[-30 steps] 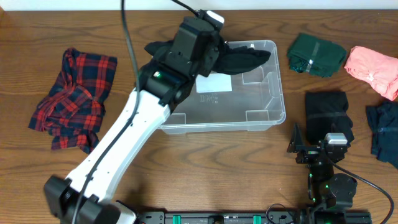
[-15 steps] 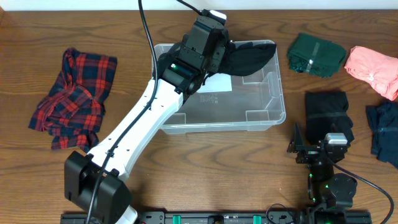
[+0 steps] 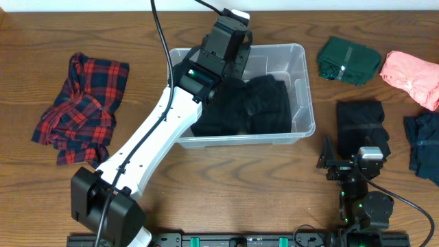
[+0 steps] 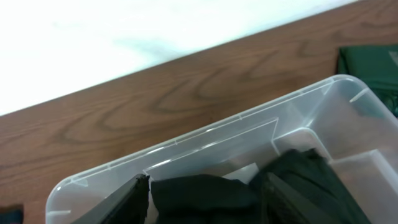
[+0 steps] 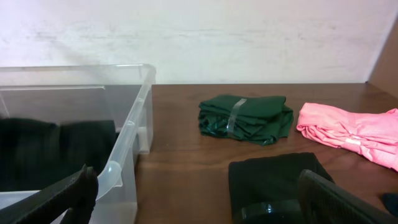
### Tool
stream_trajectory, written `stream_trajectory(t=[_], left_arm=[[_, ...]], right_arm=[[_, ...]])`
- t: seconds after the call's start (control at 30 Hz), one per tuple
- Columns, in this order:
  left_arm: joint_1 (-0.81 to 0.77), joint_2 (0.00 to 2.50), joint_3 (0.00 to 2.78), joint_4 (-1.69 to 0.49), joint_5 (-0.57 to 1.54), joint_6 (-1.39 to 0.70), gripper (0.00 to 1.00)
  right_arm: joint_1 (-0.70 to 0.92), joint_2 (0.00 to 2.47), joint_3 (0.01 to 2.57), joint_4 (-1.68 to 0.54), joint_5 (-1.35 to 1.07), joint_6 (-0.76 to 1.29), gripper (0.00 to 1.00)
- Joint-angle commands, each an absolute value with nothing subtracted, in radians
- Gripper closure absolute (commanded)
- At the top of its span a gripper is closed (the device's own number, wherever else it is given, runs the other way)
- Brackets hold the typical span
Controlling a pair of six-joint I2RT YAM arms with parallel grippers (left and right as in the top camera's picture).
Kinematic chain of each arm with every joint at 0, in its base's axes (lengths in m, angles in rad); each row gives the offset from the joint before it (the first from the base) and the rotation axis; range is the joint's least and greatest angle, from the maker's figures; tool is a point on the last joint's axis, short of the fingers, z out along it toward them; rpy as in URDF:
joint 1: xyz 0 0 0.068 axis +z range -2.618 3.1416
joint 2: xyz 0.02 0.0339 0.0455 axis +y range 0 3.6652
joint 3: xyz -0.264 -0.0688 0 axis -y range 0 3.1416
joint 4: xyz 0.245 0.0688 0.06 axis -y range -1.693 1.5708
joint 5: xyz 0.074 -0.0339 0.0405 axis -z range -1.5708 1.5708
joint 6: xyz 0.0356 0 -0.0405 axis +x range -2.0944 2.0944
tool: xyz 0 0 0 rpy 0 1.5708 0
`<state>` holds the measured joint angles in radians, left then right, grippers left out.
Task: Pack container
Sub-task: 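Lift the black garment with the left gripper and drop it into the bin, then move the left gripper back and grasp the red plaid shirt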
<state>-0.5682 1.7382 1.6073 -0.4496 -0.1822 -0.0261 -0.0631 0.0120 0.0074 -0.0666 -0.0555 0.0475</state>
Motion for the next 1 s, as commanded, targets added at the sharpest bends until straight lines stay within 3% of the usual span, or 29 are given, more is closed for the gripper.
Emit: stream_trajectory(t=[0.0,0.2,0.5,0.6,0.77,0.97], left_arm=[[-0.58,1.695,1.633,-0.464,-0.171,-0.028,0.41],[-0.578,1.623,1.633,-0.493,-0.183,0.056,0.41],[-0.442,1.414,1.633,-0.705,-0.439,0.06,0.4],[-0.325,1.411,1.633,-0.81,-0.439,0.06,0.21],[-0.149,1.497,1.633,-0.95,-0.439,0.059,0.16],[-0.049,1.656,1.633,-1.019,-0.439,0.06,0.12]], right_arm=[[-0.051,0.005,0.006,-0.07,-0.057,0.036,0.01],[-0.051,0.005,0.006,-0.07,-0.057,0.036,0.01],[-0.051,0.005,0.006,-0.07,-0.057,0.036,0.01],[-0.051,0.005,0.006,-0.07,-0.057,0.036,0.01],[-0.051,0.005,0.006,-0.07,-0.057,0.036,0.01],[-0.051,0.005,0.006,-0.07,-0.057,0.036,0.01]])
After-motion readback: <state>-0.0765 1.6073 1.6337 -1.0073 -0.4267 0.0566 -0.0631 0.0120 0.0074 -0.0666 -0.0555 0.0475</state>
